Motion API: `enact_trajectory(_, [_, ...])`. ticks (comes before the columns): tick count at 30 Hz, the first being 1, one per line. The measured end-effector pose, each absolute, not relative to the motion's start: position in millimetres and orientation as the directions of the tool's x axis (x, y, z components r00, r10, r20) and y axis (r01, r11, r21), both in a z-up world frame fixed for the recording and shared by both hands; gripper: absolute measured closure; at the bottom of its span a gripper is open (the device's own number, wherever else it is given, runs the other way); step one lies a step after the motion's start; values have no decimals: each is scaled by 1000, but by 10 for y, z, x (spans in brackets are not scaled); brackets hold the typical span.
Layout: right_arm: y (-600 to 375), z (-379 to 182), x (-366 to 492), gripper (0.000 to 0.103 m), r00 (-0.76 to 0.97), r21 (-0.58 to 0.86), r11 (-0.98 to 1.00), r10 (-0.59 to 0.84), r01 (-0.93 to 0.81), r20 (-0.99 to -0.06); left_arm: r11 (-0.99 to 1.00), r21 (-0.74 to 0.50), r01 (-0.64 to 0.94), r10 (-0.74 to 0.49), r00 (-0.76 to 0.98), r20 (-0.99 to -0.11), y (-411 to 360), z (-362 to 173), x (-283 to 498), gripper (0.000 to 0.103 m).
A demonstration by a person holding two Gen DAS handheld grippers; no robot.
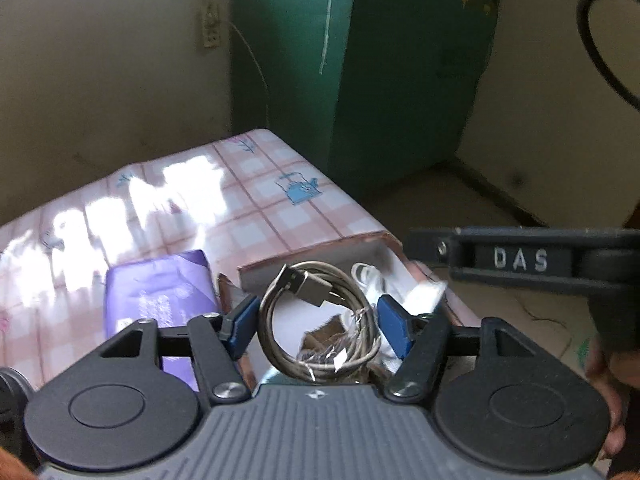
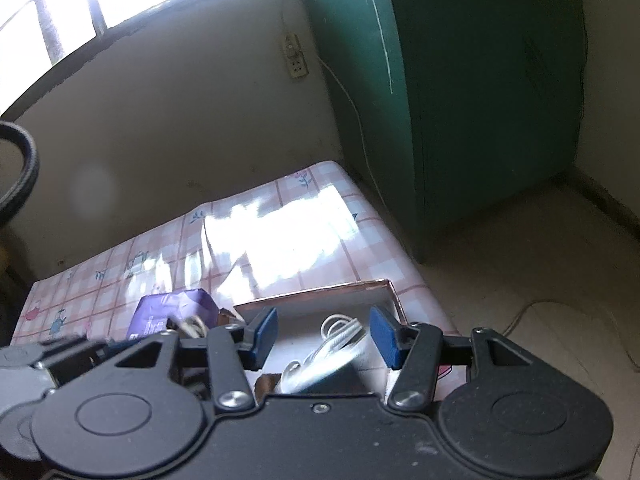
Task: Organize soft objects
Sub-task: 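Carry the cable and tissue pack to the white box lid and release them, then return both grippers to the remaining items on the table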
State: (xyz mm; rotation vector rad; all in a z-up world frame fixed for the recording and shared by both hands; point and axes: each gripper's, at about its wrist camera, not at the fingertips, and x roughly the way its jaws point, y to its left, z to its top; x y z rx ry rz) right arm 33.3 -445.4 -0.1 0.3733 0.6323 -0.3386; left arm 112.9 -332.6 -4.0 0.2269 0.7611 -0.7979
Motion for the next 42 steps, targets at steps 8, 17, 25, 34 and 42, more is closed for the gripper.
enact_trajectory(8, [-4354,162,205,31,785,228,886,-209,405,-583,715,-116,689,-570,478,-669,-3166,89,1073,20])
enact_trajectory(17, [-3932,403,86,26,810,182,913,-215,365,-545,797,-74,599,-487,566,-665,-2767,345,968,19])
enact_trajectory(25, [-3540,563,66,25,819,176,936,-163,304,-549,864,-30,503,-396,641,-658,-2325,500,874,19])
enact_trajectory(34, [-3130,583,144,24,821,154,956,-124,249,-558,907,-2,421,-323,693,-645,-1878,555,835,18])
enact_trajectory(42, [-2689,550,292,24,821,143,975,-62,173,-567,943,32,330,-236,735,-636,-1435,580,790,16])
